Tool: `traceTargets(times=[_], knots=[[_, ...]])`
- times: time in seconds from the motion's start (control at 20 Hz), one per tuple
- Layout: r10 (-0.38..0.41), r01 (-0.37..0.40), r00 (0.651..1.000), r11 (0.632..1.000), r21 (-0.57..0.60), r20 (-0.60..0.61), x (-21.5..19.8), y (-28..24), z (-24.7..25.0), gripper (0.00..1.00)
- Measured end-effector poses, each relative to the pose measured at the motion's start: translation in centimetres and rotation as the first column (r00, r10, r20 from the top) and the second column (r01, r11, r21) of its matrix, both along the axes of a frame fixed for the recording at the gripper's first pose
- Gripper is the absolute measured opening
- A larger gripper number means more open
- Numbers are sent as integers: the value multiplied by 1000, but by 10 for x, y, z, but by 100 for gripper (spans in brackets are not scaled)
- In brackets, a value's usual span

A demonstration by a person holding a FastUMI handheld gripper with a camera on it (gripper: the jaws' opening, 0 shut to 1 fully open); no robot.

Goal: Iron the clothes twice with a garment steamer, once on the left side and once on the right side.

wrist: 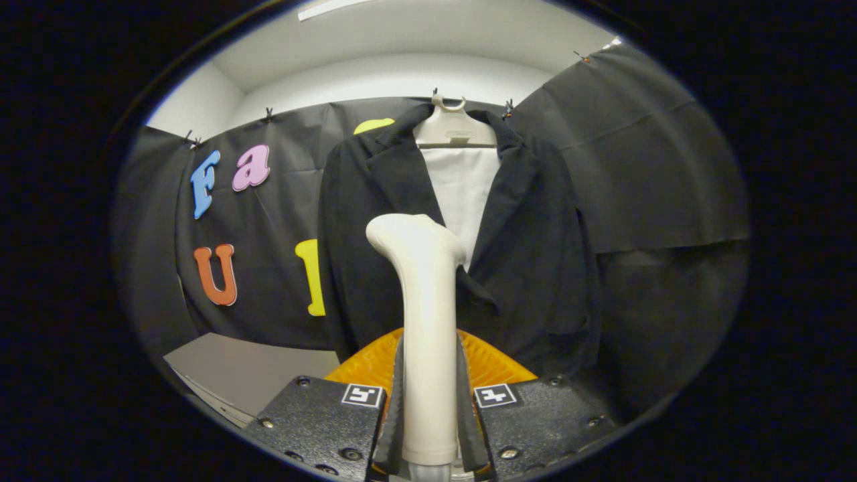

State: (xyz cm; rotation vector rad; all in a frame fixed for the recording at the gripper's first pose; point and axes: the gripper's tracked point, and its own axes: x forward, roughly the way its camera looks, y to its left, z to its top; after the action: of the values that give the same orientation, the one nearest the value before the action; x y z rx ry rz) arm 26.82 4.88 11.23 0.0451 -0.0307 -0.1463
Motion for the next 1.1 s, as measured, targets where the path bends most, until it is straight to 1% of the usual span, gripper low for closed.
traceTargets(times=[0.4,0.55,0.7,0.85,1.1], knots=[[-24,23,998,1000,-19,-59,-1,-7,-40,37],[-25,23,996,999,-26,-91,-11,-8,-66,37],[-25,24,984,1000,-9,-178,-9,-8,-104,36],[-41,33,979,999,-43,-201,-10,-11,-123,37],[-43,34,972,999,-40,-232,-14,-17,-136,37]])
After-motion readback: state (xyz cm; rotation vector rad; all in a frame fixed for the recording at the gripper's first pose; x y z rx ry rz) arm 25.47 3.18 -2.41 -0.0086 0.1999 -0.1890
